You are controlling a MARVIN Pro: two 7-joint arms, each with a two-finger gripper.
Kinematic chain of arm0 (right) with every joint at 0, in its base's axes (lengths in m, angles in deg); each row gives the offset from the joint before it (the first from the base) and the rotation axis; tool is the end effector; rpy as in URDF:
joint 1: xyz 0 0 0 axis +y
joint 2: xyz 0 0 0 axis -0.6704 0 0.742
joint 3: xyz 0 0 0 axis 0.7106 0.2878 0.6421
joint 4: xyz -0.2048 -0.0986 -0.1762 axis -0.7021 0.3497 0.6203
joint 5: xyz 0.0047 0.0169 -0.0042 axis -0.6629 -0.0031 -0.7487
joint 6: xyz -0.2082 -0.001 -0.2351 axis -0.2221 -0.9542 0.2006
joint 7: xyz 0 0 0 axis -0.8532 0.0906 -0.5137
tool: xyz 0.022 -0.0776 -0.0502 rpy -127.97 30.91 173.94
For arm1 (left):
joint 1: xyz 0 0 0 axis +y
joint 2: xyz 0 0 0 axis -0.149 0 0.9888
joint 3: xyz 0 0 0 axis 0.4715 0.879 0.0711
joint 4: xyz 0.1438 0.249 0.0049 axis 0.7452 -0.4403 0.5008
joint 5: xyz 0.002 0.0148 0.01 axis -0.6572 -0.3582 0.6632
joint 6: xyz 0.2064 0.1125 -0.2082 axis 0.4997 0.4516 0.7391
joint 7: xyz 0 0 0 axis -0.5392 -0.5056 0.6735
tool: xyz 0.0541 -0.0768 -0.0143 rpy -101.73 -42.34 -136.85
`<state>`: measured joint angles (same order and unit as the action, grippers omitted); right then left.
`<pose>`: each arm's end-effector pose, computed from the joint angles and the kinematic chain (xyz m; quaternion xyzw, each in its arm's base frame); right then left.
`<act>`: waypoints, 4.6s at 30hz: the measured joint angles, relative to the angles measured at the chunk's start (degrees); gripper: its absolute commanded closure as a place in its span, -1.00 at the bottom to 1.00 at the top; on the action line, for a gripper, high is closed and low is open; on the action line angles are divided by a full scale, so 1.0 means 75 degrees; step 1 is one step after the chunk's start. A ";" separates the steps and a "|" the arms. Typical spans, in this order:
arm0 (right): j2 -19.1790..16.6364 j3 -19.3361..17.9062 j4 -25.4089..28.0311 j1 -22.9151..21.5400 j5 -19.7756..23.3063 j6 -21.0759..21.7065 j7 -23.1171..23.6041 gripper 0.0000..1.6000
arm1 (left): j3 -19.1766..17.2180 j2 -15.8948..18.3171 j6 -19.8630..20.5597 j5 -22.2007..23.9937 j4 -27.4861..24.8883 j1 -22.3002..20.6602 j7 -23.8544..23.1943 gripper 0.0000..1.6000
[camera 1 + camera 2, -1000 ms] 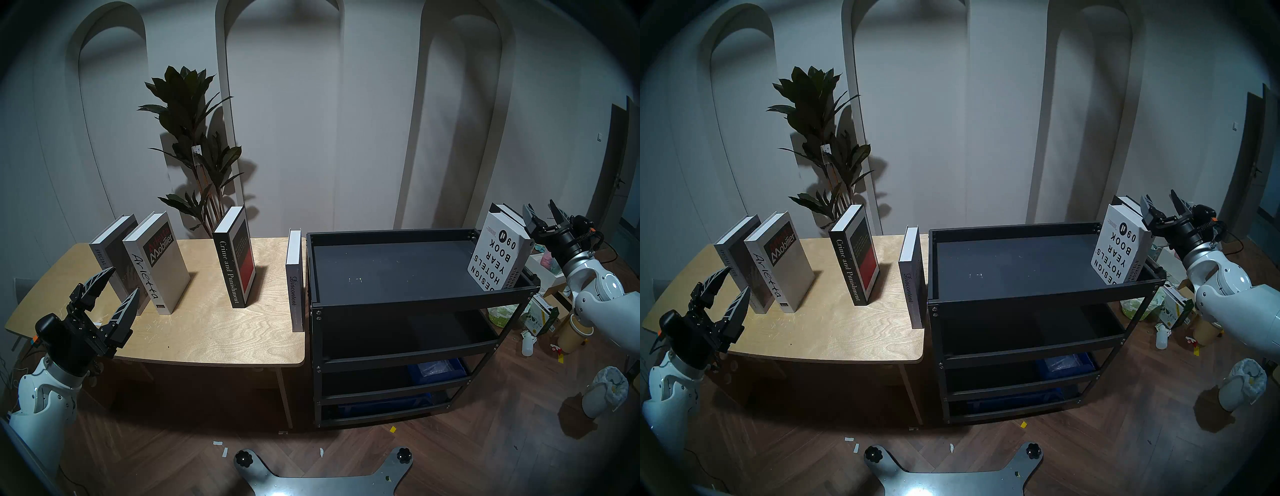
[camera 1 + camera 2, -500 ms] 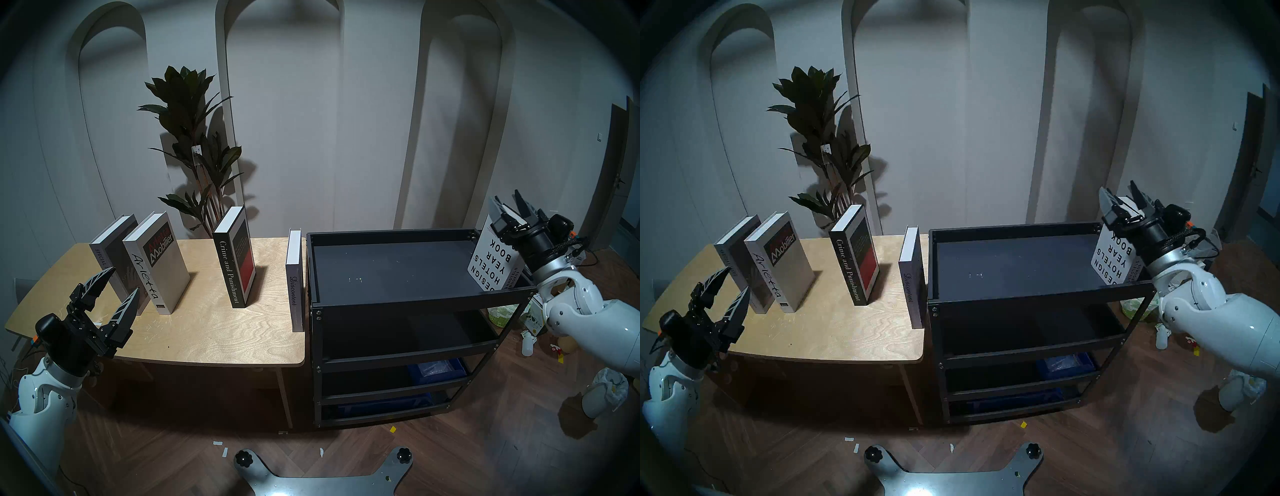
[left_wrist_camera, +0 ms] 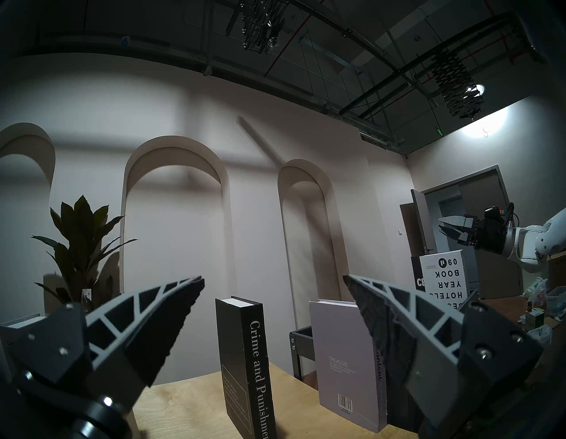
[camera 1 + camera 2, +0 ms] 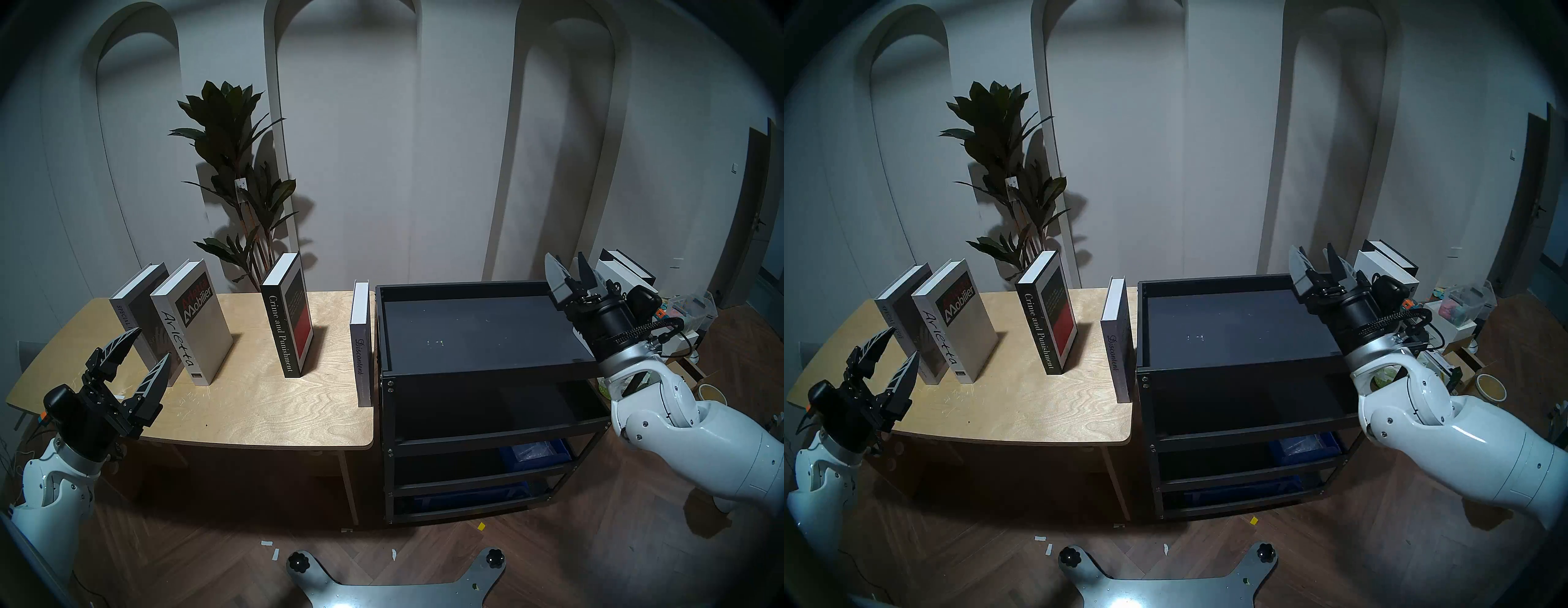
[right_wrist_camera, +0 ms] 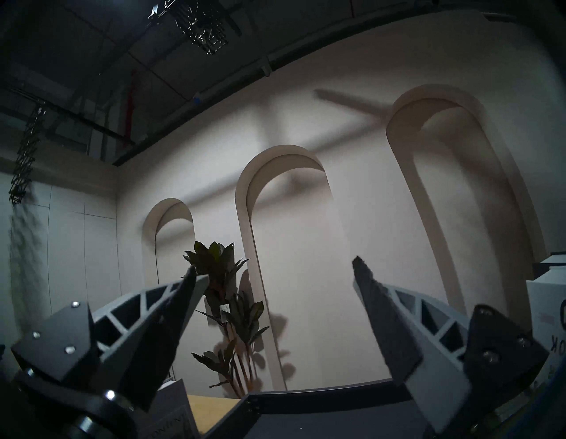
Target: Move the books from the display table onto the shelf, standing them upright with spines facing out and tallest at one end
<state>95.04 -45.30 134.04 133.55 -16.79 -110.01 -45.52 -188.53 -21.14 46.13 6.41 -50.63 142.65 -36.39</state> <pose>0.3595 -0.0801 -0.1404 -0.5362 -0.0130 -0.8073 0.2460 0.2328 0.2257 -0.1986 0.5162 -0.1821 0.8178 0.1779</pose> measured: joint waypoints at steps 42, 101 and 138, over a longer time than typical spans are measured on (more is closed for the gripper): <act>0.2971 0.3261 0.0151 -0.2676 -0.4136 0.3754 -0.3472 -1.00 | 0.0018 -0.0003 0.0000 0.0003 0.0018 -0.0035 -0.0003 -1.00; 0.6567 0.6348 -0.2441 -0.4324 -0.6688 0.4079 -0.7410 -1.00 | 0.0003 -0.0013 0.0002 -0.0007 -0.0001 -0.0016 0.0003 -1.00; 0.8046 0.6417 -0.4802 -0.4728 -0.6503 0.3799 -0.6996 -1.00 | 0.0003 -0.0014 0.0001 -0.0005 -0.0001 -0.0008 0.0003 -1.00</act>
<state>155.39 2.83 98.03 98.09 -65.56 -81.52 -97.99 -188.51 -21.25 46.14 6.37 -50.64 142.59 -36.36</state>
